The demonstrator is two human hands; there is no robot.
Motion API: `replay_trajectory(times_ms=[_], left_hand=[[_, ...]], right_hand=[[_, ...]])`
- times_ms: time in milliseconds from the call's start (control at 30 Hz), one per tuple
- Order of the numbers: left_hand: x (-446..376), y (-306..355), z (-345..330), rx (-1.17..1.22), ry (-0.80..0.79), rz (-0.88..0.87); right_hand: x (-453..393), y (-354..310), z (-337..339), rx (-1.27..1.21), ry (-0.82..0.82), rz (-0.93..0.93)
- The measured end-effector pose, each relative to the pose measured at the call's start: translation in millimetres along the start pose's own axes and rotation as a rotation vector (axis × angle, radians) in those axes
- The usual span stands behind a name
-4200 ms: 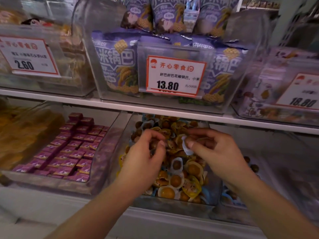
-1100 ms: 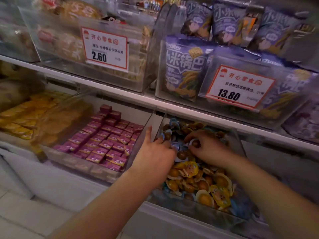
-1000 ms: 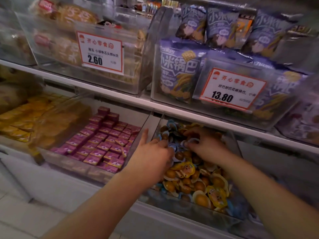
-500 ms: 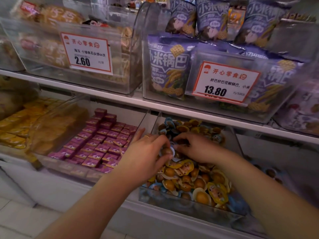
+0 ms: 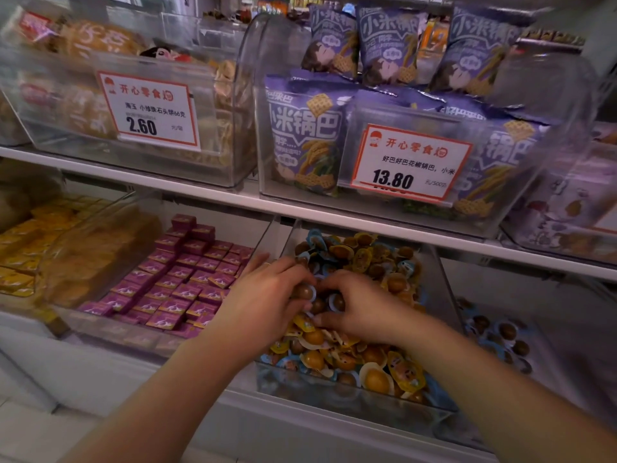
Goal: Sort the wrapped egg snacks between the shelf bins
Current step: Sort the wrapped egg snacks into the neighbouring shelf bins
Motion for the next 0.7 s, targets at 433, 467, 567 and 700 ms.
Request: replay_trajectory(times_ms=[433, 467, 567, 700], left_hand=[[-7.2, 26.8, 2.5, 0.703, 0.470, 0.319], [-11.3, 39.1, -2.1, 0.748, 0.464, 0.294], [-22.0, 70.0, -17.8, 0.750, 0.360, 0.214], [-33.6, 107.8, -31.9, 0.672, 0.228, 0.071]], right_hand=[[41.1, 19.4, 17.6, -1.647, -0.168, -0.219], [52.1, 15.0, 15.9, -1.741, -0.254, -0.201], [77.8, 22.5, 17.2, -1.762, -0.257, -0.167], [105.1, 70.7, 33.0, -1.686, 0.012, -0.242]])
Point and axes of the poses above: each hand's wrist, its own x-axis away from the middle knuckle, its own z-axis out of the back of the hand, y = z × x, the point moved 9 cm from there along -x, towards the middle knuckle, and after that the axes turned 12 degrees about -z, right-handed, at the moved point
